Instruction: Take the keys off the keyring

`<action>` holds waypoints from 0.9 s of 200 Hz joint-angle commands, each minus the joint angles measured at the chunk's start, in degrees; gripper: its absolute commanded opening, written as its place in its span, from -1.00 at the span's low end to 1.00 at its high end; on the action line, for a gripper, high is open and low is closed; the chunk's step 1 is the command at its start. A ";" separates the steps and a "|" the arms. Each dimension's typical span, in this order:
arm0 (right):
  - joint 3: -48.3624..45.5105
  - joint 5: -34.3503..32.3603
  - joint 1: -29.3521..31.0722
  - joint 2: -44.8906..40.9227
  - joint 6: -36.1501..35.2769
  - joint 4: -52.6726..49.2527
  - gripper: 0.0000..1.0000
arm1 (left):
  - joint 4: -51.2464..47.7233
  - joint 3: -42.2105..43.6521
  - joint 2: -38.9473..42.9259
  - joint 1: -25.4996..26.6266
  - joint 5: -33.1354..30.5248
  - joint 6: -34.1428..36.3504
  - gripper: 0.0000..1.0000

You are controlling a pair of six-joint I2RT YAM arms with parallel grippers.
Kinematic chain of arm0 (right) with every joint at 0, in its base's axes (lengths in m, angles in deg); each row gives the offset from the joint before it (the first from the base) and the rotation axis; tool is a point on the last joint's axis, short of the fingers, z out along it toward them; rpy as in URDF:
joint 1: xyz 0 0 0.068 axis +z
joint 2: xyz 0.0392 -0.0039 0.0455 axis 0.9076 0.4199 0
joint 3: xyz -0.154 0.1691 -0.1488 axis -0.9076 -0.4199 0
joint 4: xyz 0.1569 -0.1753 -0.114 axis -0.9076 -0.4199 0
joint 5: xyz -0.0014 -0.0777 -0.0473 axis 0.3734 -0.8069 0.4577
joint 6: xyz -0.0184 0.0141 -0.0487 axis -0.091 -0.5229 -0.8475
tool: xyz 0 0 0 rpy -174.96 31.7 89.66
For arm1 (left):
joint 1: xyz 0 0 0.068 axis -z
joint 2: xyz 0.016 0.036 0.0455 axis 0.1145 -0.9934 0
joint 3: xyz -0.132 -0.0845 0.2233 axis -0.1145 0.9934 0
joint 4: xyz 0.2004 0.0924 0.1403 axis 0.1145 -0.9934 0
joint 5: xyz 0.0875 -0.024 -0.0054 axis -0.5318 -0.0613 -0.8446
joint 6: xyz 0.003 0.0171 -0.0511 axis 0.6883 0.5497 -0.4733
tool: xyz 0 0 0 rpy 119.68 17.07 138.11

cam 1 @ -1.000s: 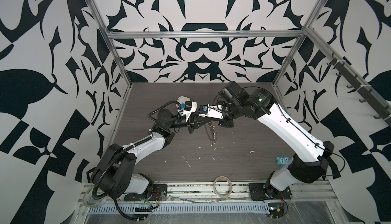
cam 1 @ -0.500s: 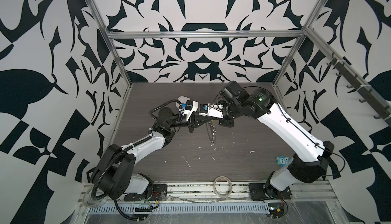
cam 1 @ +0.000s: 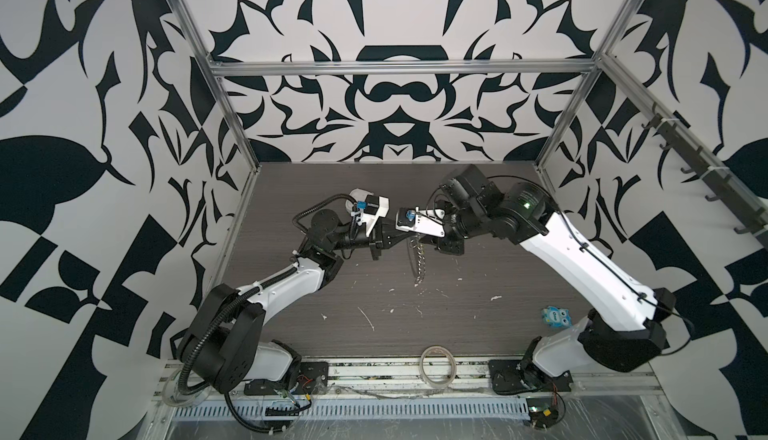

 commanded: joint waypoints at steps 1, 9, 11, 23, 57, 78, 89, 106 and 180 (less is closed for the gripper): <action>-2.00 1.84 -1.41 -4.23 0.98 4.30 -0.41 | 3.38 -2.00 1.15 -0.57 0.16 -1.98 -1.00; -4.10 2.62 -2.20 -5.71 0.97 6.40 -0.41 | 4.14 -1.96 1.00 -0.65 0.01 -2.57 -1.00; -4.68 2.87 -2.52 -6.12 0.99 7.19 -0.41 | 4.41 -1.99 0.98 -0.67 0.03 -2.74 -1.00; -9.64 4.38 -4.19 -8.87 1.06 12.45 -0.41 | 6.07 -2.00 0.57 -0.68 0.01 -3.98 -1.00; -27.60 9.09 -7.61 -18.23 3.34 34.17 -0.41 | 12.32 -1.94 -1.11 -0.94 0.01 -8.31 -1.00; -32.02 13.16 -9.24 -20.20 6.26 40.30 -0.41 | 15.20 -1.96 -1.91 -1.03 0.05 -10.44 -1.00; -32.33 14.50 -9.59 -19.79 6.97 40.74 -0.41 | 15.91 -2.04 -2.28 -1.03 0.14 -11.12 -1.00; -32.79 16.70 -9.77 -19.36 8.02 41.61 -0.42 | 16.99 -2.20 -2.62 -1.11 0.19 -12.13 -1.00; -33.01 18.49 -10.03 -16.97 8.21 42.60 -0.43 | 20.83 -2.70 -4.30 -1.12 0.23 -14.91 -1.00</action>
